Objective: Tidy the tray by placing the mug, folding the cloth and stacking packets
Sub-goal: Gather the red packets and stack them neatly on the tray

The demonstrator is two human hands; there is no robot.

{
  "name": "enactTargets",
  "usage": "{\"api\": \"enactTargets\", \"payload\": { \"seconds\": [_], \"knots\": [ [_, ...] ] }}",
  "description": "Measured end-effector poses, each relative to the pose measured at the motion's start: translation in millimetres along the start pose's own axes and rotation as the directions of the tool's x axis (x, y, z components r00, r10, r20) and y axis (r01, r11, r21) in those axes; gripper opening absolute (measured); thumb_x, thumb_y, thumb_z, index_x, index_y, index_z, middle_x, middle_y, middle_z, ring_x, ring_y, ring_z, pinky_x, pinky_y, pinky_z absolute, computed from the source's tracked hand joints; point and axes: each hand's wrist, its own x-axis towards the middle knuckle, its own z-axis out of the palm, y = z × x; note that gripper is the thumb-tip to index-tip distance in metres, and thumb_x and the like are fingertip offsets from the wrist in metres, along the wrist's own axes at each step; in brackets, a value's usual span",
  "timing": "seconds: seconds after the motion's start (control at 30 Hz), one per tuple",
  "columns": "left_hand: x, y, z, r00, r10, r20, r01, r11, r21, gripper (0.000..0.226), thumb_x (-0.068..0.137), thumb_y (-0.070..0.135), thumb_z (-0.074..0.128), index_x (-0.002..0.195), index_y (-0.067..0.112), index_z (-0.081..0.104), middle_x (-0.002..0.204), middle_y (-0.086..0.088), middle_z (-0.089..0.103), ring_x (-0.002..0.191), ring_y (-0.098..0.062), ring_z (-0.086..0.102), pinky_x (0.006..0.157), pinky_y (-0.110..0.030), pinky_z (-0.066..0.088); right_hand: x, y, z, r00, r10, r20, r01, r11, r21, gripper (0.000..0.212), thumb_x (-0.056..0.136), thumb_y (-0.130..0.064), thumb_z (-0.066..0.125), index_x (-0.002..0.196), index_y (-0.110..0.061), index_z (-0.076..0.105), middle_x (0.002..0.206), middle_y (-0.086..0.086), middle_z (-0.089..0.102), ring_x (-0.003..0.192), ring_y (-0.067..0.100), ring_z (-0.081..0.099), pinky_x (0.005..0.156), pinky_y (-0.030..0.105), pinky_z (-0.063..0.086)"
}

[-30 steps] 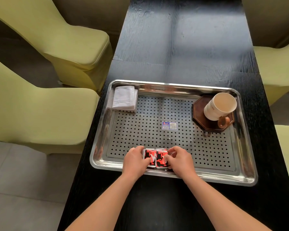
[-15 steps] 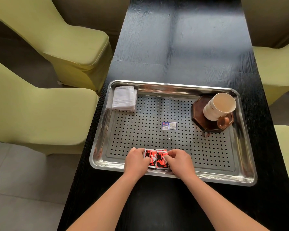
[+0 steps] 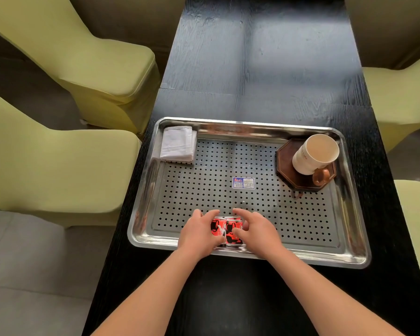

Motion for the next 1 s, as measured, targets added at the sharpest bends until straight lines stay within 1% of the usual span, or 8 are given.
{"api": "enactTargets", "payload": {
  "seconds": [0.07,0.17,0.27,0.47,0.6,0.73,0.87,1.0],
  "knots": [
    [2.0,1.3,0.6,1.000,-0.012,-0.007,0.012,1.000,0.006,0.069,0.078,0.044,0.076,0.140,0.037,0.047,0.115,0.001,0.046,0.104,-0.019,0.057,0.086,-0.034,0.052,1.5,-0.4,-0.5,1.000,0.002,0.003,-0.002,0.999,-0.045,0.042,0.090,-0.039,0.066,0.131,-0.039,0.058,0.099,-0.005,0.058,0.094,0.015,0.061,0.083,0.036,0.054],
    [3.1,1.7,3.7,0.999,-0.008,-0.031,0.008,1.000,0.004,0.067,0.079,0.042,0.076,0.140,0.035,0.050,0.114,0.001,0.047,0.105,-0.019,0.057,0.088,-0.034,0.051,2.4,2.4,1.4,1.000,0.010,-0.025,-0.011,0.999,-0.054,0.036,0.090,-0.037,0.067,0.125,-0.033,0.062,0.103,-0.004,0.061,0.096,0.017,0.062,0.083,0.036,0.054],
    [3.3,1.3,4.4,0.999,-0.005,-0.042,0.005,1.000,-0.002,0.066,0.078,0.042,0.077,0.138,0.033,0.051,0.109,0.003,0.045,0.103,-0.018,0.057,0.087,-0.033,0.051,2.7,3.7,3.7,0.999,0.011,-0.045,-0.012,0.999,-0.033,0.035,0.090,-0.034,0.068,0.124,-0.032,0.063,0.098,-0.007,0.060,0.092,0.014,0.058,0.079,0.031,0.049],
    [4.7,0.5,3.8,1.000,0.004,-0.027,-0.004,1.000,-0.014,0.064,0.080,0.042,0.076,0.138,0.034,0.051,0.109,0.003,0.042,0.104,-0.018,0.056,0.087,-0.033,0.050,1.6,2.2,6.2,0.998,0.025,-0.057,-0.024,1.000,0.016,0.032,0.090,-0.034,0.069,0.121,-0.030,0.064,0.095,-0.009,0.060,0.090,0.012,0.057,0.075,0.030,0.047],
    [3.3,-0.9,2.8,1.000,0.012,-0.019,-0.013,0.999,-0.045,0.069,0.080,0.040,0.076,0.142,0.035,0.047,0.108,0.003,0.040,0.099,-0.016,0.054,0.086,-0.030,0.047,0.6,2.9,4.7,0.998,0.031,-0.063,-0.027,0.997,0.067,0.037,0.090,-0.033,0.069,0.126,-0.029,0.062,0.094,-0.009,0.065,0.091,0.012,0.061,0.080,0.031,0.052],
    [3.4,-5.6,1.1,0.998,-0.040,-0.052,0.030,0.985,-0.171,0.070,0.081,0.035,0.075,0.143,0.026,0.045,0.114,-0.001,0.049,0.098,-0.016,0.054,0.084,-0.026,0.042,-2.9,8.4,2.8,0.989,0.083,-0.122,-0.072,0.993,0.094,0.033,0.091,-0.036,0.067,0.121,-0.024,0.065,0.087,-0.010,0.064,0.085,0.013,0.061,0.076,0.028,0.049],
    [2.9,-6.4,-0.4,0.996,-0.066,-0.057,0.053,0.977,-0.205,0.058,0.086,0.020,0.064,0.142,0.019,0.049,0.114,-0.004,0.058,0.103,-0.017,0.054,0.089,-0.029,0.044,-5.3,12.2,4.3,0.980,0.151,-0.127,-0.141,0.987,0.083,0.026,0.091,-0.038,0.066,0.110,-0.020,0.070,0.096,-0.005,0.071,0.087,0.013,0.062,0.075,0.029,0.048],
    [2.3,-2.1,-0.7,0.995,-0.080,-0.058,0.066,0.975,-0.213,0.055,0.086,0.013,0.058,0.141,0.017,0.051,0.112,-0.006,0.061,0.107,-0.019,0.054,0.092,-0.032,0.044,-6.7,7.1,6.7,0.981,0.143,-0.130,-0.134,0.988,0.074,0.030,0.092,-0.038,0.065,0.115,-0.020,0.071,0.103,-0.004,0.075,0.088,0.010,0.061,0.078,0.027,0.049]
  ]
}}
